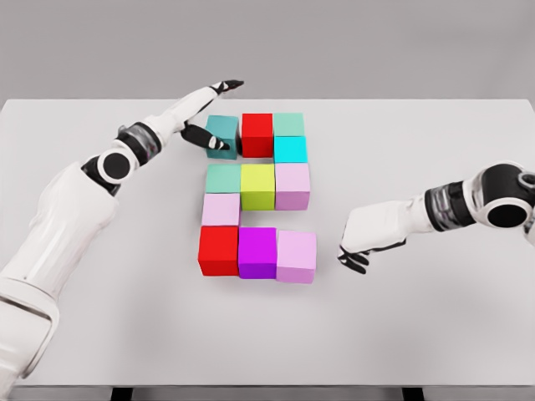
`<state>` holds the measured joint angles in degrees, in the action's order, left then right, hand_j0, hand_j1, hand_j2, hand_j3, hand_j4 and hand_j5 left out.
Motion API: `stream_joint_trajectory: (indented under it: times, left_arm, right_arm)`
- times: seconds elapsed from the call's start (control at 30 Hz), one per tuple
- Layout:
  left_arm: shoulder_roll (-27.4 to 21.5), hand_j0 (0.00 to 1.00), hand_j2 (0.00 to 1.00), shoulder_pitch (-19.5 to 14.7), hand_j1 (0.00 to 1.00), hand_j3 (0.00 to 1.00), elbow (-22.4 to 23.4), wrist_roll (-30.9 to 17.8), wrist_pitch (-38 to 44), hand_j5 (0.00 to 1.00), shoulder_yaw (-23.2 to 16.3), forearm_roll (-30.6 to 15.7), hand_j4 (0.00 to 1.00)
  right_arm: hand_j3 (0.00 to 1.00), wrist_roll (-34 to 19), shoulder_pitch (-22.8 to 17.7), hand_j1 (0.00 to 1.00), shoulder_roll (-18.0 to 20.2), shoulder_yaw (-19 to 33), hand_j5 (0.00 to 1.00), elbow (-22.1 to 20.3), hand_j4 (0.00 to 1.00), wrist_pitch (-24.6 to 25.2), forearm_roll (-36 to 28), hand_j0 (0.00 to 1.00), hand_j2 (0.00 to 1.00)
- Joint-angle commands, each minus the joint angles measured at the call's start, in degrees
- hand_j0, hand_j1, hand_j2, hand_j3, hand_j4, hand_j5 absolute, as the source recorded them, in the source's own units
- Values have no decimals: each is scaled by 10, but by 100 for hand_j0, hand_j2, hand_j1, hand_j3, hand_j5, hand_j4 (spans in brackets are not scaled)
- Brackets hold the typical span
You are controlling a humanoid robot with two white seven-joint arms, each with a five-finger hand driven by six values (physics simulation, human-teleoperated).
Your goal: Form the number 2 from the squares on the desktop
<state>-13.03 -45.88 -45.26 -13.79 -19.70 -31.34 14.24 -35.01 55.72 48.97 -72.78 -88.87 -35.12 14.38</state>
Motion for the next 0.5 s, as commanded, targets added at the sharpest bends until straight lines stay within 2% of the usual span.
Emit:
stream_joint_trajectory:
  times: [0.0, 0.13, 0.17, 0.2, 0.23, 0.27, 0.33, 0.47]
  left_arm:
    - [-25, 100, 100, 1, 100, 100, -38, 0, -7, 100, 0, -26, 100]
    - [-74, 100, 100, 4, 100, 100, -51, -3, -30, 100, 0, -64, 100]
    - [-105, 77, 77, 2, 77, 77, -49, -4, -29, 77, -5, -64, 77]
    - [-123, 70, 70, -2, 70, 70, -40, -5, -25, 70, -21, -53, 70]
    - [-131, 69, 69, -3, 69, 69, -33, -6, -23, 69, -50, -47, 69]
    - [-137, 67, 67, -3, 67, 67, -18, -7, -13, 67, -61, -44, 67]
    - [-135, 56, 56, -4, 56, 56, -12, -28, 7, 56, -61, -19, 56]
    - [-113, 54, 54, -5, 54, 54, 9, -41, 37, 54, -59, 32, 54]
  right_arm:
    - [22, 0, 0, 22, 11, -1, 22, -6, 22, 1, -29, 22, 22]
    - [22, 0, 0, 22, 19, -2, 22, -9, 22, 1, -81, 22, 22]
    - [21, 0, -1, 21, 20, -3, 21, -12, 21, 1, -92, 21, 21]
    - [22, 0, -1, 22, 20, -11, 22, -13, 22, 1, -106, 22, 22]
    - [22, 0, -1, 22, 20, -18, 22, -17, 22, 1, -108, 22, 22]
    - [21, 0, -1, 21, 18, -20, 21, -18, 21, 1, -108, 21, 21]
    - [21, 0, -1, 21, 15, -25, 21, -16, 21, 1, -108, 21, 21]
    - [21, 0, -2, 21, 13, -32, 21, 9, 21, 1, -108, 21, 21]
